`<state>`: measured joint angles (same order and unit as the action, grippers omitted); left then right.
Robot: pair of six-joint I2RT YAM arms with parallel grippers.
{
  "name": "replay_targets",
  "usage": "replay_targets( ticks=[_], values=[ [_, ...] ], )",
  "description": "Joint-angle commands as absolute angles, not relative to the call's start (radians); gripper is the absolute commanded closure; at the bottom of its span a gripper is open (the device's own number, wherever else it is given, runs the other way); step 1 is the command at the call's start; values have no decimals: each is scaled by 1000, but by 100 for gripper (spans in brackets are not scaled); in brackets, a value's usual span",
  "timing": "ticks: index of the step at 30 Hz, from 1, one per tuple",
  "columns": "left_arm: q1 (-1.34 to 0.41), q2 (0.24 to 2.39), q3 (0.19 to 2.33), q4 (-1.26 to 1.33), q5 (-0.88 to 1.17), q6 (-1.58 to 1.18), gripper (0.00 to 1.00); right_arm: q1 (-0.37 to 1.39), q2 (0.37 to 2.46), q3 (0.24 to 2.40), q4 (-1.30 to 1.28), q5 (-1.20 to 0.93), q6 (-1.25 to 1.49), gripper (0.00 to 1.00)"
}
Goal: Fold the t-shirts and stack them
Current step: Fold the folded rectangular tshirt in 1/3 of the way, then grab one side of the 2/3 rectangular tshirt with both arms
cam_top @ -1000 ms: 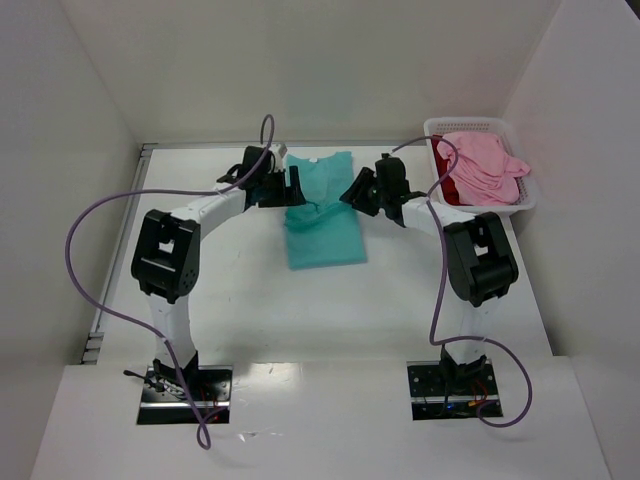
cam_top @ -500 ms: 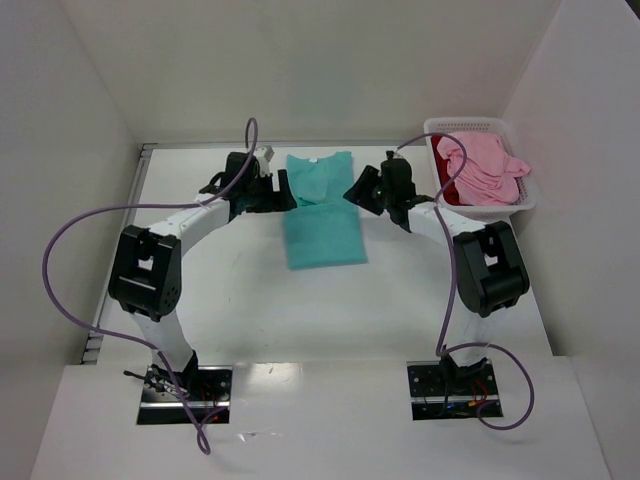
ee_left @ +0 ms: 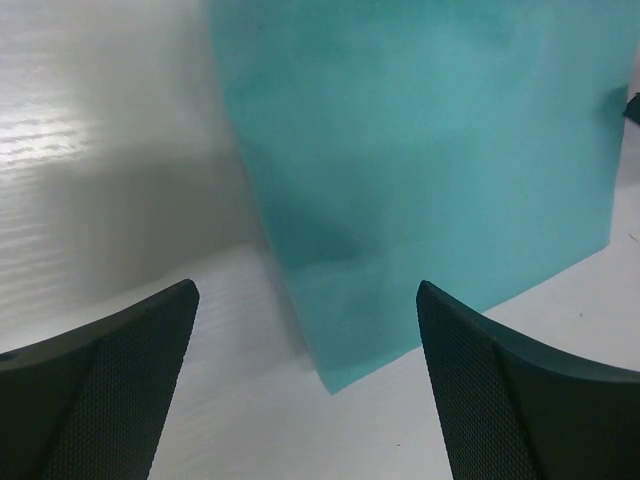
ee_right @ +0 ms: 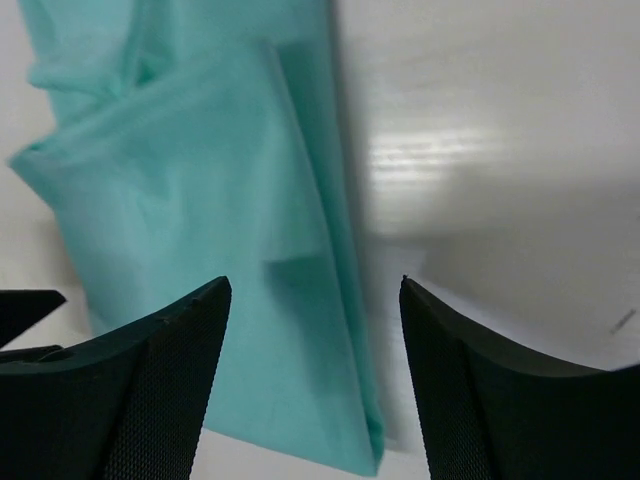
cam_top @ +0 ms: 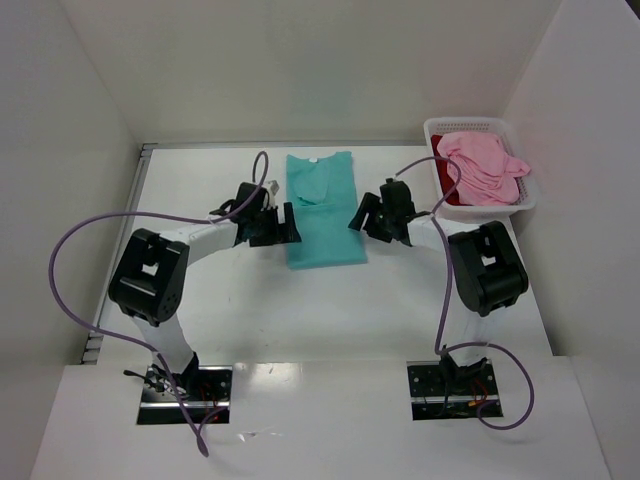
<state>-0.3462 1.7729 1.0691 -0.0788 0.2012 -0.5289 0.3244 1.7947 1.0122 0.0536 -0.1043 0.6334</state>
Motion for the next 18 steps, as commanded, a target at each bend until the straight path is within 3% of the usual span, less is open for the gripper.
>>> replay_targets(
  ticks=[1, 10, 18],
  values=[
    [-376, 1713, 1068, -48, 170, -567, 3, 316, 1743, 976, 38, -87, 618, 26],
    [-456, 1646, 976, -38, 152, -606, 3, 316, 1640, 852, 38, -112, 637, 26],
    [-465, 1609, 899, -38, 129, -635, 3, 342, 1582, 792, 38, -132, 657, 38]
  ],
)
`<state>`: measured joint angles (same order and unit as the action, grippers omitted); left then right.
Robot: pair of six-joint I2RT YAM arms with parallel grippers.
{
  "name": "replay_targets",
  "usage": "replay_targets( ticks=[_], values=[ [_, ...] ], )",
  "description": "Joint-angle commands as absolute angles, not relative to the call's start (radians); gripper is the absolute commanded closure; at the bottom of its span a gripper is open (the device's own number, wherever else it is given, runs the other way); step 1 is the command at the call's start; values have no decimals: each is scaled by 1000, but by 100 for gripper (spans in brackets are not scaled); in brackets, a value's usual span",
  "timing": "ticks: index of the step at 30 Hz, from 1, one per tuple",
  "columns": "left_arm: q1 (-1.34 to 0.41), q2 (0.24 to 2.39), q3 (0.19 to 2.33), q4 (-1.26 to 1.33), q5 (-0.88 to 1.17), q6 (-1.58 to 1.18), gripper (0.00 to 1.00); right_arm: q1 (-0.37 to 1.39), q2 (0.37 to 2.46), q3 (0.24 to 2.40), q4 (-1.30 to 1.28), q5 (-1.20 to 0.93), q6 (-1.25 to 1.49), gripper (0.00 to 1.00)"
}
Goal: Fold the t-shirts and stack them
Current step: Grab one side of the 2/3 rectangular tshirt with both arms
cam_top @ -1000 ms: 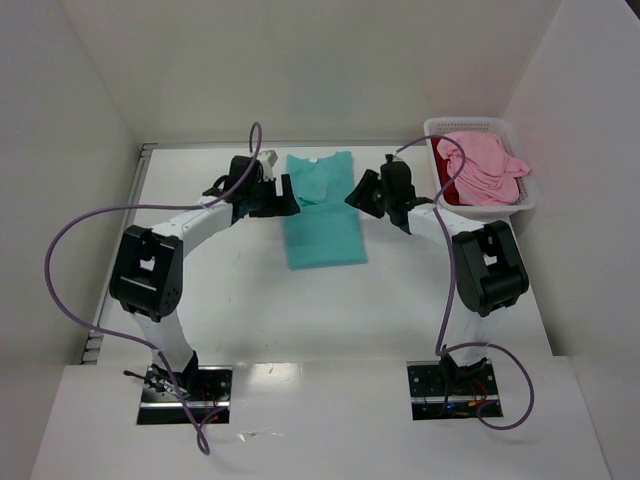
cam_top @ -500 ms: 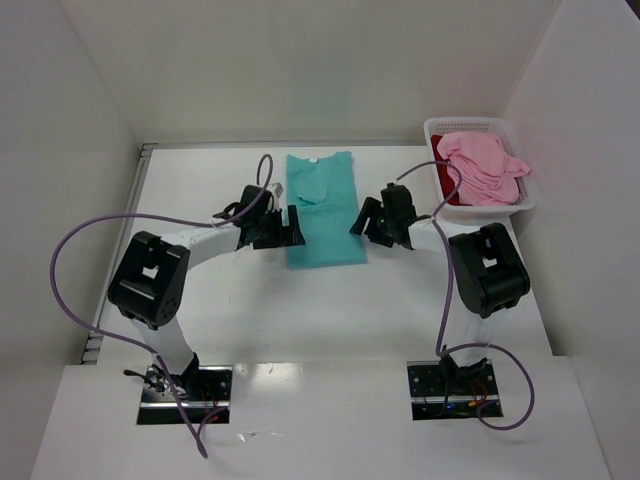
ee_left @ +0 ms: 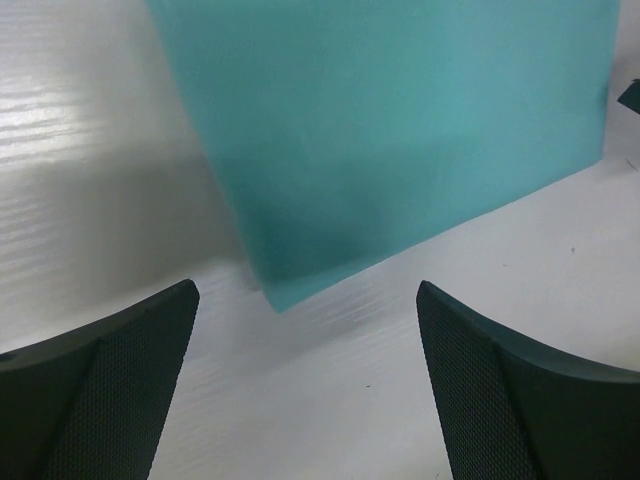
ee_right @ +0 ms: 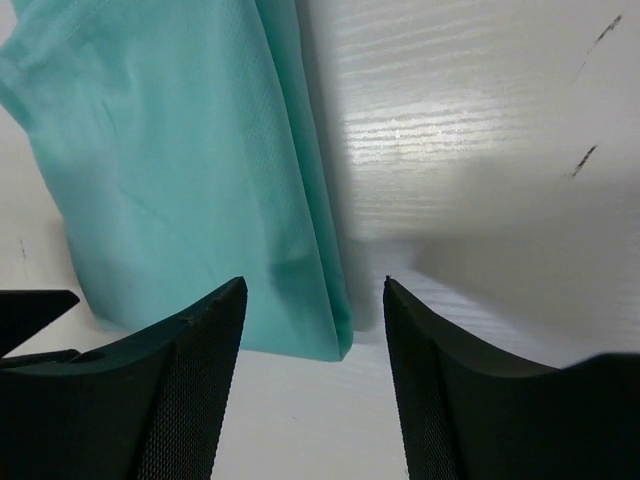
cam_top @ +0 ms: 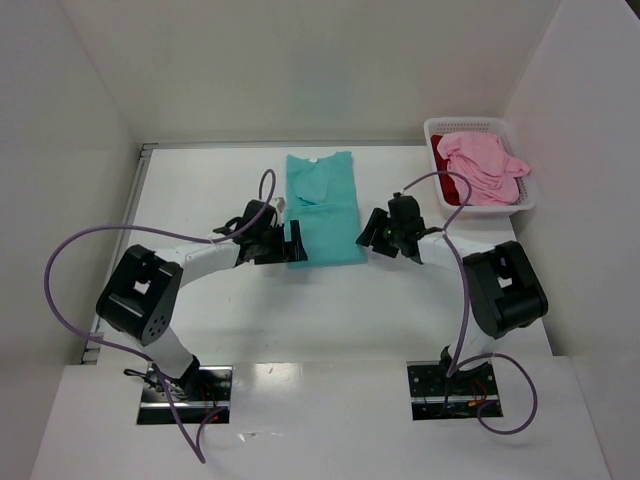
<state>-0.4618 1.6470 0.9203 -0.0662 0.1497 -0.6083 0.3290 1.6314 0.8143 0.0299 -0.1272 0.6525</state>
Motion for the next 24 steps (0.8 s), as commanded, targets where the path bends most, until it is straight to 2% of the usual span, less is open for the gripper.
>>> replay_targets(
  ticks=[1, 10, 16, 24],
  values=[
    [-465, 1609, 899, -29, 129, -635, 3, 366, 1582, 792, 38, -132, 666, 38],
    [-474, 1618, 877, 3, 129, -644, 3, 411, 1599, 762, 38, -109, 698, 38],
    [-483, 1651, 868, 23, 138, -655, 9, 411, 1569, 729, 49, -100, 709, 39],
    [-492, 1680, 859, 51, 129, -675, 17, 420, 1623, 729, 92, -118, 709, 47]
  ],
)
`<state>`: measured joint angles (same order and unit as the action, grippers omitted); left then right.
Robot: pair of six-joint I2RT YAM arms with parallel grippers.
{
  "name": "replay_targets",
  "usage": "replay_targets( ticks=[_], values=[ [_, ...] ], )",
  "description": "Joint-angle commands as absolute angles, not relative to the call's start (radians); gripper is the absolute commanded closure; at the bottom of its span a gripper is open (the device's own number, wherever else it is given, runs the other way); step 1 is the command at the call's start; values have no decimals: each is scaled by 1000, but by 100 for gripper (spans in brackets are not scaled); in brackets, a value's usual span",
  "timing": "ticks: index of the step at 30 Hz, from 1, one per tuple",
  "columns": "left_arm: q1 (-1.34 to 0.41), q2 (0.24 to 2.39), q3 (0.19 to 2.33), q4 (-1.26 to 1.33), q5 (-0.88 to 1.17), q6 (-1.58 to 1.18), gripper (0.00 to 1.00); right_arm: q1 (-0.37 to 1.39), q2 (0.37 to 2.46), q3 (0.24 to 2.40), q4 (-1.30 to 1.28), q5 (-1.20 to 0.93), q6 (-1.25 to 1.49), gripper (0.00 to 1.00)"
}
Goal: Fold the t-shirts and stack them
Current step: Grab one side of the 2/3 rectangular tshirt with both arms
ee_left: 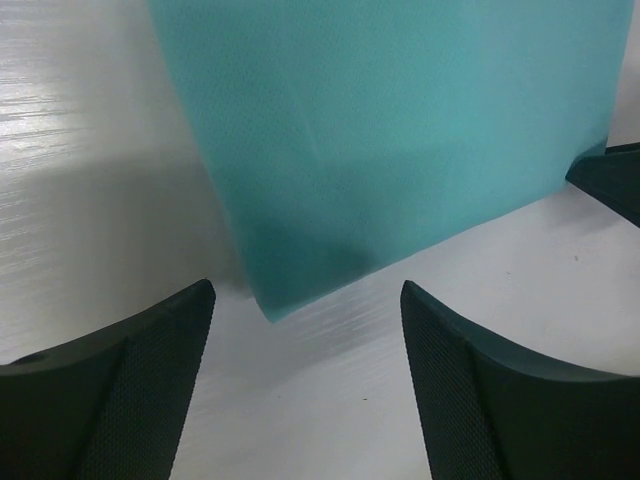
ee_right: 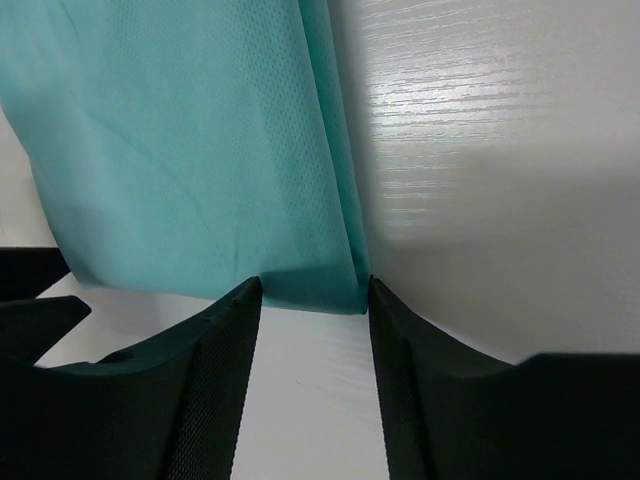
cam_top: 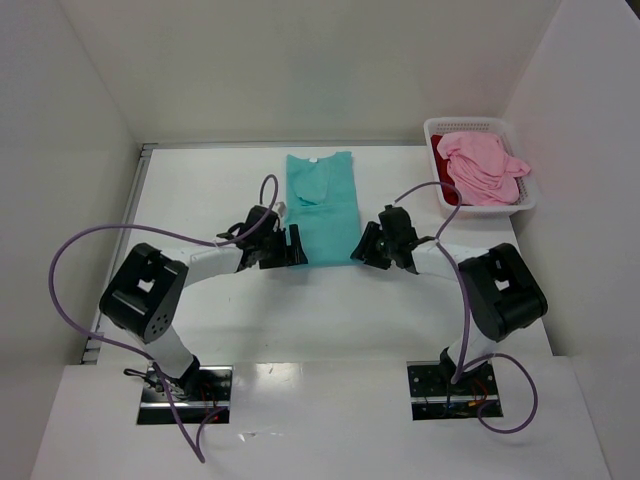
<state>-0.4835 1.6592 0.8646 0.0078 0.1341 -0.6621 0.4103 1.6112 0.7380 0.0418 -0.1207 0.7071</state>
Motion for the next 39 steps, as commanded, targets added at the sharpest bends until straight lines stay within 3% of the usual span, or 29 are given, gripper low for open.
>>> replay_targets(
  ticks=[1, 5, 9, 14, 17, 18, 26, 39],
  values=[
    [-492, 1680, 859, 60, 129, -684, 18, 420, 1623, 738, 92, -118, 709, 48],
    [-492, 1700, 868, 60, 129, -684, 25, 420, 1632, 747, 92, -118, 709, 52],
    [-492, 1720, 877, 60, 129, -684, 37, 420, 1641, 747, 92, -109, 709, 61],
    [-492, 1720, 877, 60, 129, -684, 61, 420, 1652, 756, 92, -109, 709, 82],
    [-492, 1709, 877, 49, 129, -684, 67, 420, 1652, 756, 83, -118, 709, 88],
    [-492, 1709, 877, 49, 129, -684, 73, 432, 1652, 756, 83, -118, 709, 91],
    [-502, 1643, 847, 17, 129, -684, 98, 494, 1568, 747, 60, -100, 739, 97],
    [-554, 1419, 753, -115, 51, -721, 100, 523, 1329, 617, -20, -31, 770, 100]
  ],
)
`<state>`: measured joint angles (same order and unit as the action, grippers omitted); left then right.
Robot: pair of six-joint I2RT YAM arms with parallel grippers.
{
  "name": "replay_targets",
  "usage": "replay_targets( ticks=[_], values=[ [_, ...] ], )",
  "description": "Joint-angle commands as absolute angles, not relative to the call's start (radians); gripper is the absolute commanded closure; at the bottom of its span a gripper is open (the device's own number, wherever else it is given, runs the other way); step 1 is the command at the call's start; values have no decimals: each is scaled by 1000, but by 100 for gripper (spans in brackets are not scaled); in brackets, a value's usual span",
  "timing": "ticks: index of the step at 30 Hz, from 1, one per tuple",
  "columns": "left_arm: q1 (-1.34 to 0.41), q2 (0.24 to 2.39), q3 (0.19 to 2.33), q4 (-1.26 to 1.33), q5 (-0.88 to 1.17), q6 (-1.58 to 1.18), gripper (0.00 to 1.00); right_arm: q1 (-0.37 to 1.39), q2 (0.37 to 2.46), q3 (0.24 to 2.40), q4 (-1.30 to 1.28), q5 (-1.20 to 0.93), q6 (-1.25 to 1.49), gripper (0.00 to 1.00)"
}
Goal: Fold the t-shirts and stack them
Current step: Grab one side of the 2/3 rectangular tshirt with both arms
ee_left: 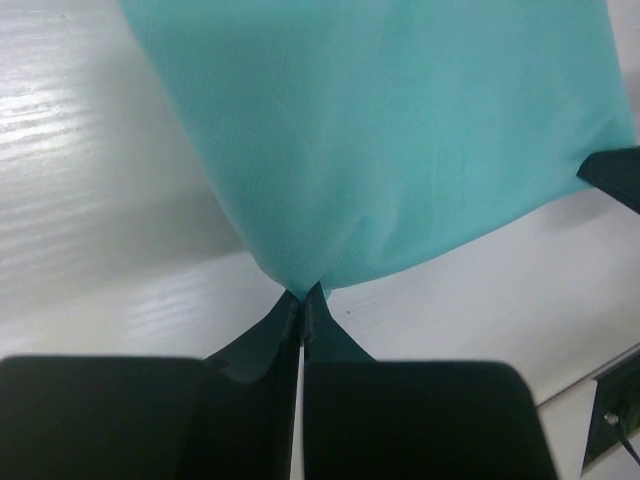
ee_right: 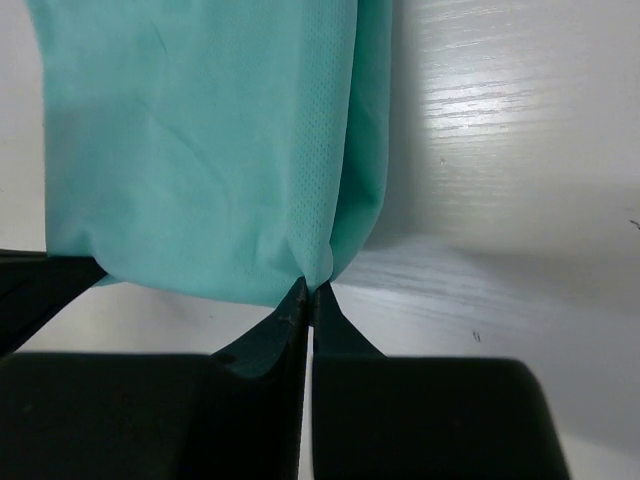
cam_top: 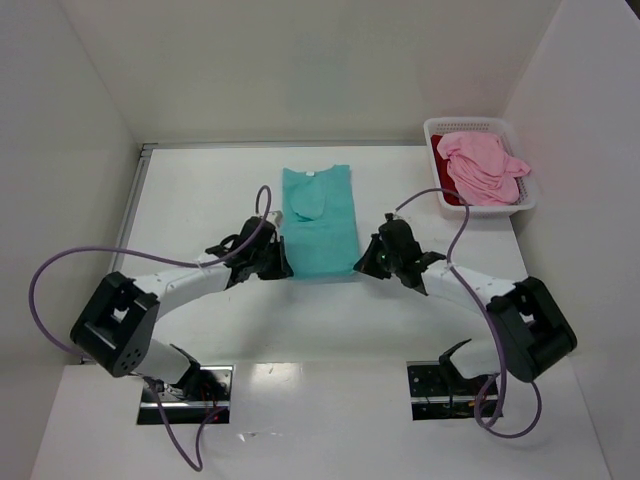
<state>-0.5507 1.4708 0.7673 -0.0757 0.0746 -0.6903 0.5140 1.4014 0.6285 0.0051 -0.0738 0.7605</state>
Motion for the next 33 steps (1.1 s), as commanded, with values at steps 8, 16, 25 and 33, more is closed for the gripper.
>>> replay_targets(
  ticks=[8, 16, 25, 33],
  values=[
    [-656, 1313, 753, -242, -21, -768, 100, 523, 1189, 586, -113, -31, 801, 100],
    [-692, 1126, 784, -359, -118, -824, 100, 523, 1003, 627, -204, -66, 801, 100],
    [-692, 1127, 877, -402, -282, -792, 100, 532, 1057, 718, -186, -43, 744, 100],
    [-588, 1329, 1012, -295, -259, -672, 100, 489, 1262, 891, -94, -31, 672, 100]
  ],
)
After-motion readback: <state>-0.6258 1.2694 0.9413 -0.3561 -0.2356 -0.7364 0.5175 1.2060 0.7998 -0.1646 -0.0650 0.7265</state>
